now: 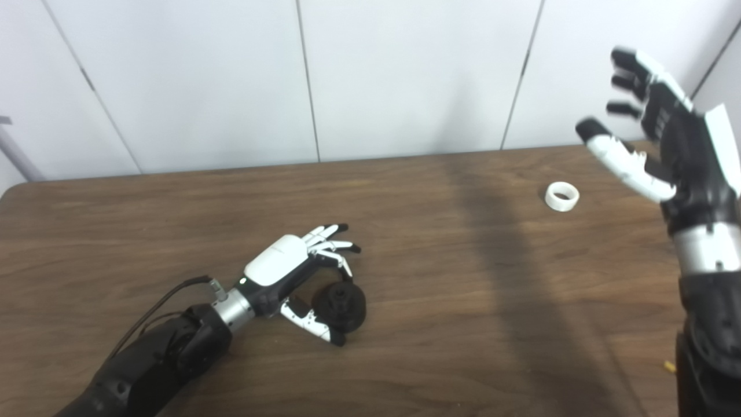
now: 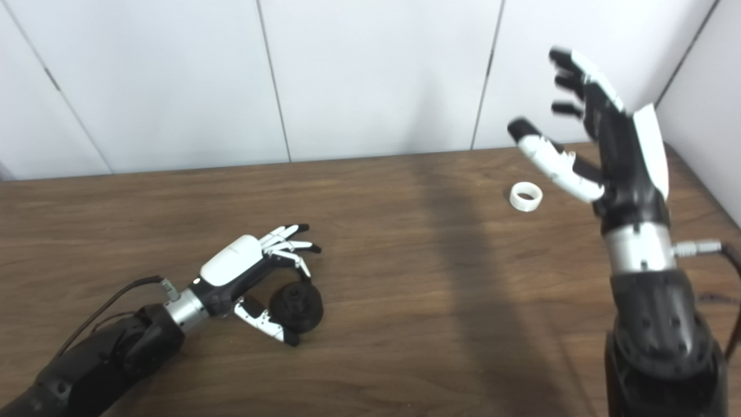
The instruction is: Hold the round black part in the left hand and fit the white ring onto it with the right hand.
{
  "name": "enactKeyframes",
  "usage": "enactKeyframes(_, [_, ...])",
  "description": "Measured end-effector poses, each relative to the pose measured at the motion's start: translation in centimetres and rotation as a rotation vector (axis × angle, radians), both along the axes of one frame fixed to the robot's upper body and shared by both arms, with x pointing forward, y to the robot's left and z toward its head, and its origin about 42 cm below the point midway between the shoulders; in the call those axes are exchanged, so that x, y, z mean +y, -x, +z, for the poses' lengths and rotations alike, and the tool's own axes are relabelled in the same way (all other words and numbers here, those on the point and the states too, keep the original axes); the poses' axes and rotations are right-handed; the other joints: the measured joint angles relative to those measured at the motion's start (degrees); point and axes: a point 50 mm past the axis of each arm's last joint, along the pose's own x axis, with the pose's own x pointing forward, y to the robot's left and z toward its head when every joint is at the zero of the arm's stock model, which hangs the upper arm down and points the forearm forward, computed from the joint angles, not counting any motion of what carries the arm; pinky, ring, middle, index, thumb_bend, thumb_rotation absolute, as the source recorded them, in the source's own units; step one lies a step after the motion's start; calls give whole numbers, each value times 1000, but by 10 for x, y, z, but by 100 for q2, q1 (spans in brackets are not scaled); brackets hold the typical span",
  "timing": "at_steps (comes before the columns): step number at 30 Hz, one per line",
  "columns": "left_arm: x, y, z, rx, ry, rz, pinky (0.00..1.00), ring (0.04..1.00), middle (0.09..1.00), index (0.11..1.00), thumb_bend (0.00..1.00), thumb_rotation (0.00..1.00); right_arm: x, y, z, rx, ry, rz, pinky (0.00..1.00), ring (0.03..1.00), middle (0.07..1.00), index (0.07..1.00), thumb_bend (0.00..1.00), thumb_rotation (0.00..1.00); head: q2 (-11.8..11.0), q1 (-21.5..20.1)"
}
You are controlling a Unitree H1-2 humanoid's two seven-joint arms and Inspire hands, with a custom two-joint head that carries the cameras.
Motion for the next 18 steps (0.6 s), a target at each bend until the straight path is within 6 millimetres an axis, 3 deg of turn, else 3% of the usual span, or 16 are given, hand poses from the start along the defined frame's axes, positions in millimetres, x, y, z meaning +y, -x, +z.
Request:
enactKeyframes(7, [3, 1, 2, 0, -3, -5, 1000, 1000, 860, 481, 525, 60, -39, -29, -5, 94, 95, -109, 694, 841, 855, 783, 575, 336, 0, -88])
enactKeyframes(10, [4, 1, 2, -1, -4, -5, 1000, 1000, 861, 481, 525, 59, -50, -34, -10, 130, 142, -132, 722, 863, 873, 802, 582, 362, -9, -97])
enactKeyframes(13, [5, 2, 3, -1, -7, -5, 1000, 1000, 864, 480, 525, 58, -57, -40, -13, 159, 198, -127, 779, 900, 898, 815, 570, 377, -9, -159])
enactKeyframes(14, [5, 2, 3, -1, -7, -6, 1000, 1000, 864, 480, 525, 58, -59, -42, -15, 181, 220, -127, 875, 944, 912, 818, 569, 379, -9, -185])
enactKeyframes(16, [5, 2, 2, -2, -5, -7, 1000, 1000, 862, 480, 525, 59, -61, -47, -19, 223, 283, -137, 974, 989, 931, 820, 583, 356, -35, -282])
enactKeyframes(18, [6, 3, 1, -7, -4, -5, 1000, 1000, 870, 480, 525, 60, -63, -50, -21, 254, 325, -135, 986, 999, 952, 822, 637, 359, -26, -334])
